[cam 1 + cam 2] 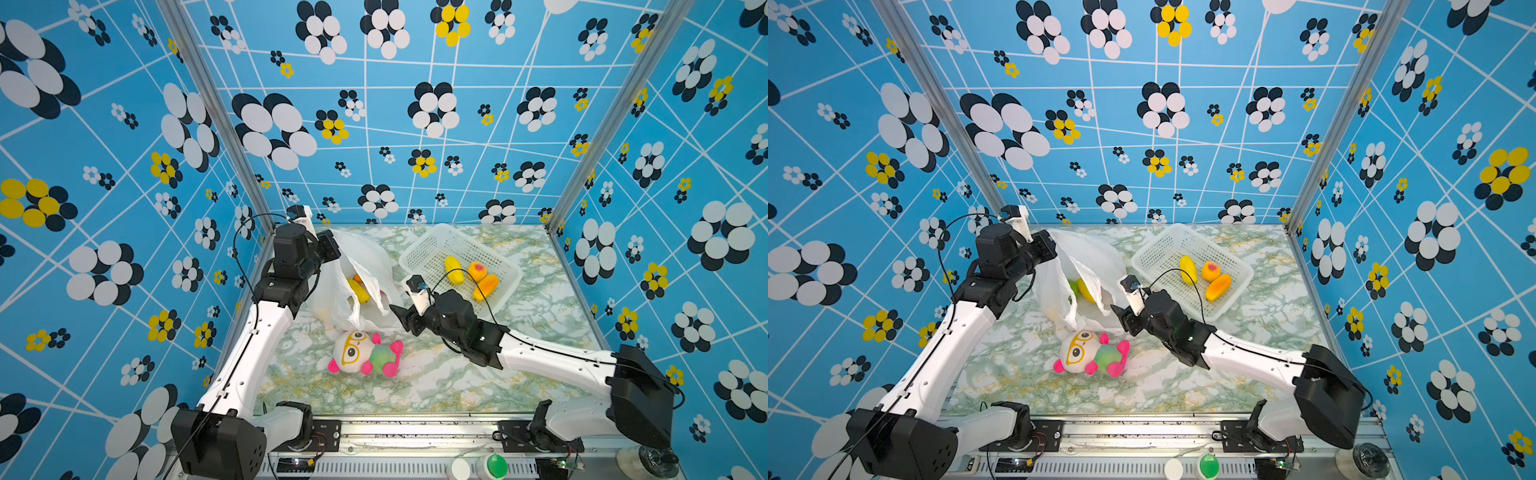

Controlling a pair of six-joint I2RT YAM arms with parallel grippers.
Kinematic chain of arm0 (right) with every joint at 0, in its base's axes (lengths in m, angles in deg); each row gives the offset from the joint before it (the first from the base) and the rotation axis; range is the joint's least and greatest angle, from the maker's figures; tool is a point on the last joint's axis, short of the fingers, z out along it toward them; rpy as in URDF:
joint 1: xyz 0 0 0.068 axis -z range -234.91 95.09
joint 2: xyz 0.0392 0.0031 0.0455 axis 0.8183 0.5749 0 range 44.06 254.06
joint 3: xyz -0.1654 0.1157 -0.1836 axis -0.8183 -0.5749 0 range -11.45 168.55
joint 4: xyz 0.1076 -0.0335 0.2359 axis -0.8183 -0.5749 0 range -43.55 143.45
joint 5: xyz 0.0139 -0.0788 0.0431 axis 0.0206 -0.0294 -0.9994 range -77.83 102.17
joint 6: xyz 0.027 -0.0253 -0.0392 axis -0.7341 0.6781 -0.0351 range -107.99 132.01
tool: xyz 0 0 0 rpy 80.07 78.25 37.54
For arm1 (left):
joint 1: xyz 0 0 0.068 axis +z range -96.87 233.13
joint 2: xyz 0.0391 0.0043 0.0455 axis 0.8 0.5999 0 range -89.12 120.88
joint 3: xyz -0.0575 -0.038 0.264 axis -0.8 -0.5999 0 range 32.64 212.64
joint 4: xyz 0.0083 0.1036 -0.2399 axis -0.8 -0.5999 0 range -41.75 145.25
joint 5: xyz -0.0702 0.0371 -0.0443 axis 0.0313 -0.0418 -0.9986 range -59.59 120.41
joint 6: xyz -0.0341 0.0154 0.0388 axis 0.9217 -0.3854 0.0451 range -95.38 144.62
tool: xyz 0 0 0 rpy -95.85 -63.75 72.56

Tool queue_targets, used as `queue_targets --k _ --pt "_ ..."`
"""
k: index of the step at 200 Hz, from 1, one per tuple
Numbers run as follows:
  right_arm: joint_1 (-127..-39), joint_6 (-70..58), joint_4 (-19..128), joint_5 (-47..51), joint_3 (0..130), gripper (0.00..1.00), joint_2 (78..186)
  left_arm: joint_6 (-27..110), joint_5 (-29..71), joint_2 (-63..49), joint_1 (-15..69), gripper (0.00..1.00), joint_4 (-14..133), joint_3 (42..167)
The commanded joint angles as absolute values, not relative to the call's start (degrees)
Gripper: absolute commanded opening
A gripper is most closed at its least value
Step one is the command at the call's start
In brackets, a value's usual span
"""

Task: Untie the knot of the plastic bag and take out the fruit
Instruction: 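Move the right gripper back into the bag above the remaining fruit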

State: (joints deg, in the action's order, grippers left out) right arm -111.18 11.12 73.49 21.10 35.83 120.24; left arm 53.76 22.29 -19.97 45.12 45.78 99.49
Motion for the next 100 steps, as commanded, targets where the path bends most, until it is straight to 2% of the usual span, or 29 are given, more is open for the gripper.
queue_targets --k 1,29,52,100 --pt "-114.05 18.09 76.61 21.87 34.45 0.63 114.87 53.25 22.50 -21.17 44.70 0.00 45.68 99.33" --pt "-117.61 21.46 77.21 18.09 33.70 0.55 113.80 53.23 22.52 -21.35 44.70 0.00 45.76 99.16" --pt "-118.62 19.88 78.24 15.61 36.16 0.46 119.25 53.24 22.43 -21.32 44.71 0.00 45.76 99.12" --pt "-118.46 14.30 80.08 25.42 45.05 0.23 137.43 52.97 21.77 -22.34 44.61 0.00 45.85 98.78"
